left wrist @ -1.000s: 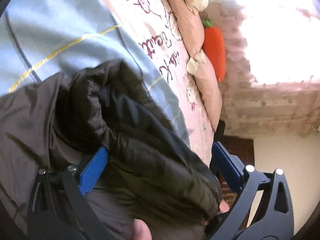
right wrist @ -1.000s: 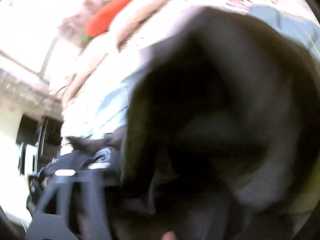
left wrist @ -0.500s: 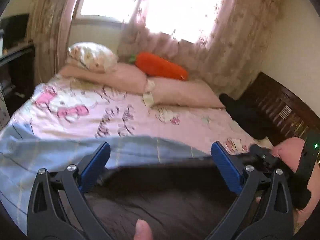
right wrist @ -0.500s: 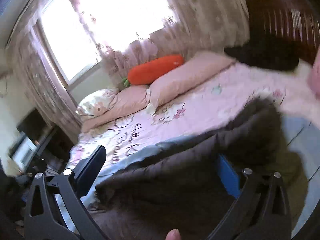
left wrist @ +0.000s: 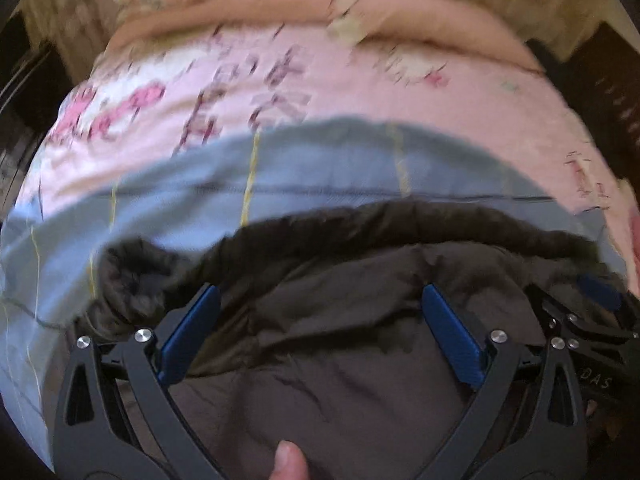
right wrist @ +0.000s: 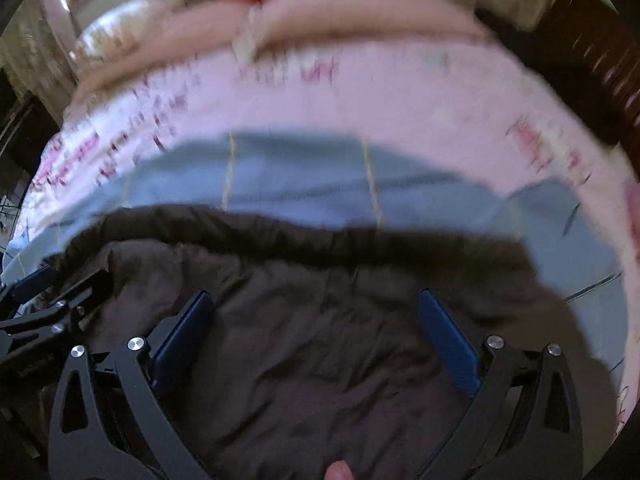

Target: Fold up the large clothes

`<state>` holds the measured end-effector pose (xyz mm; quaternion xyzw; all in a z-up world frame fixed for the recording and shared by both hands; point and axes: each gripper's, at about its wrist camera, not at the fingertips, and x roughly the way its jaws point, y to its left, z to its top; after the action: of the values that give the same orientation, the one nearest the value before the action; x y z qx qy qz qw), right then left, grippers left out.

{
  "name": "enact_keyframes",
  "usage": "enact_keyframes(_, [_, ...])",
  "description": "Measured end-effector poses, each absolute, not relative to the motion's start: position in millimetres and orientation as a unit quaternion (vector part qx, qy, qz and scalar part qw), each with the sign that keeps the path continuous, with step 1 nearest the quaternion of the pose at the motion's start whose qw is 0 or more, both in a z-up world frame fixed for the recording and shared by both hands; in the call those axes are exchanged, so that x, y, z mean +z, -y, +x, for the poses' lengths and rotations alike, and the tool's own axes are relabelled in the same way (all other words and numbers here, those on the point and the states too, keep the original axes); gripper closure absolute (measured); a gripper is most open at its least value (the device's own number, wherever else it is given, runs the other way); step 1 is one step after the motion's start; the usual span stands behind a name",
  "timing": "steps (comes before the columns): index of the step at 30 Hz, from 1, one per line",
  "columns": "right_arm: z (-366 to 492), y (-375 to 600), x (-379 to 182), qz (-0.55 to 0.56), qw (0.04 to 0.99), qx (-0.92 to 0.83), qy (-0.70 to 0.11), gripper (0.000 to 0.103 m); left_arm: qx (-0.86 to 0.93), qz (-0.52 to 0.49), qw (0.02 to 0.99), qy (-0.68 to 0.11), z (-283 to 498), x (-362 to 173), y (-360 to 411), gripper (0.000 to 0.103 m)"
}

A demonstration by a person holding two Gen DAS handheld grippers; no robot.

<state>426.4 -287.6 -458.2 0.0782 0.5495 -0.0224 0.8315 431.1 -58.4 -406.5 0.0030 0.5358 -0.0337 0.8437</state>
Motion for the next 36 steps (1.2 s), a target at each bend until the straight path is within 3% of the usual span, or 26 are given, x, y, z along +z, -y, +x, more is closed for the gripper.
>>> enact_keyframes(5, [406, 298, -458, 0.071, 0.839, -0.051, -0.537, 0.001, -0.015, 0.011, 0.832, -0.555, 425, -430, 50, 0.002])
enact_keyframes(11, [381, 346, -457, 0.026, 0.847, -0.113, -0.519, 0.001, 0.124, 0.142, 0.834, -0.519, 445, -449, -19, 0.002])
enact_keyframes(14, [369, 372, -458, 0.002, 0.846, -0.171, -0.505, 0.001, 0.110, 0.063, 0.844, -0.521, 444, -451, -67, 0.002])
enact_keyframes(18, [355, 418, -476, 0.115, 0.826, -0.187, -0.520, 0.001, 0.143, 0.071, 0.862, -0.481, 431, -450, -88, 0.002])
enact_keyframes(20, [356, 414, -482, 0.106, 0.825, -0.189, -0.523, 0.001, 0.145, 0.054, 0.861, -0.485, 431, -454, -92, 0.002])
enact_keyframes(23, [355, 390, -462, 0.034, 0.839, -0.220, -0.497, 0.001, 0.164, 0.109, 0.861, -0.468, 431, -444, -75, 0.002])
enact_keyframes(25, [341, 369, -434, 0.009, 0.872, -0.209, -0.443, 0.001, 0.164, 0.167, 0.887, -0.397, 416, -416, -45, 0.002])
enact_keyframes(28, [328, 333, -406, -0.012, 0.907, -0.153, -0.391, 0.001, 0.070, 0.156, 0.930, -0.324, 381, -366, 3, 0.002])
enact_keyframes(32, [340, 277, -400, -0.067, 0.909, -0.076, -0.404, 0.001, -0.014, 0.153, 0.914, -0.377, 375, -356, 65, 0.002])
enact_keyframes(36, [355, 245, -404, -0.097, 0.897, -0.045, -0.430, 0.001, -0.028, 0.213, 0.896, -0.388, 374, -372, 98, 0.002])
